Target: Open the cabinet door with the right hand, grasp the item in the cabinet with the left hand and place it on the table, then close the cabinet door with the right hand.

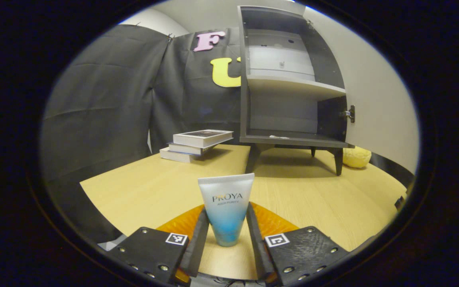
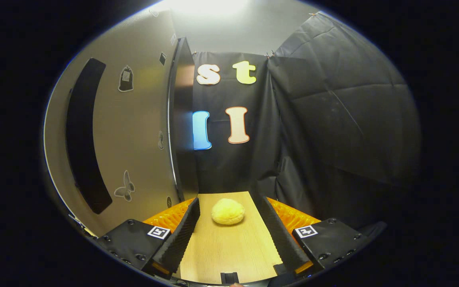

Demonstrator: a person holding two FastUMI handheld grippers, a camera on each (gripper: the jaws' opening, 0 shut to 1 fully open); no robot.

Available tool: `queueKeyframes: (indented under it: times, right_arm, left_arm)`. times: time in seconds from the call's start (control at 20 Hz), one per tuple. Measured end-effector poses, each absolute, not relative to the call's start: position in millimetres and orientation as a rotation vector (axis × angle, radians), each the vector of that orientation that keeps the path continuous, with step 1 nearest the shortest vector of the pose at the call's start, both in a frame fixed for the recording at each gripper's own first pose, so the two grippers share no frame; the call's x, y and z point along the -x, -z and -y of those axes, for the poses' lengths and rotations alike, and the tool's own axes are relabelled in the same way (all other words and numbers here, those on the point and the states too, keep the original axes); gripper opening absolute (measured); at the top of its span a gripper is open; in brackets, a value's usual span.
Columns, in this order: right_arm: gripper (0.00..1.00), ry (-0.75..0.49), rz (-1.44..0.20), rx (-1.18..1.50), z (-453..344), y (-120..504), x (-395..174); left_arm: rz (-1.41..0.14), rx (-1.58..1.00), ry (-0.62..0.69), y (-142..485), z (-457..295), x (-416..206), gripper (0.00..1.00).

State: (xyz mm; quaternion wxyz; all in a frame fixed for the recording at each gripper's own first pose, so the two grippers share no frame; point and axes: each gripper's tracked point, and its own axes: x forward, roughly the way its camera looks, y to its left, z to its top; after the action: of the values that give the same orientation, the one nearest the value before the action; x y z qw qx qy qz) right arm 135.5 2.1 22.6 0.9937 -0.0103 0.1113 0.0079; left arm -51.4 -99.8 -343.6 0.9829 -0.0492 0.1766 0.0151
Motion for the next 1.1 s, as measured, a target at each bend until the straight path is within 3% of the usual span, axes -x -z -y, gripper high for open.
queueKeyframes:
  times: [0.1,0.2,0.3,0.35,0.45,0.55,0.6,1.1]
  right_arm:
    - [0.93,-0.024,-0.220,0.010,-3.1,-21.7,-135.1]
    - [0.98,-0.033,-0.225,-0.007,-2.8,-20.8,-135.1]
    - [0.93,-0.034,-0.216,-0.025,1.4,-24.6,-136.0]
    - [0.98,-0.040,-0.213,-0.043,2.2,-26.7,-136.9]
    - [0.93,-0.058,-0.205,-0.084,-0.2,-31.2,-138.4]
    - [0.93,-0.068,-0.189,-0.102,2.6,-36.6,-140.5]
    - [0.98,-0.068,-0.183,-0.107,4.3,-38.3,-142.6]
    - [0.98,-0.073,-0.078,-0.142,-2.2,-84.3,-124.5]
  left_arm:
    - [-0.363,0.093,-0.024,340.6,98.6,54.3,0.69]
    - [-0.374,0.072,-0.054,334.9,89.6,52.9,0.73]
    - [-0.369,0.067,-0.063,317.6,83.6,52.7,0.88]
    - [-0.356,0.065,-0.051,303.8,83.9,52.4,0.95]
    - [-0.340,0.059,-0.033,275.2,84.8,51.9,0.95]
    - [-0.314,0.051,-0.015,239.9,86.4,50.4,0.95]
    - [-0.294,0.049,-0.003,220.4,90.1,49.9,0.95]
    - [-0.165,0.009,-0.008,62.9,66.6,25.9,0.92]
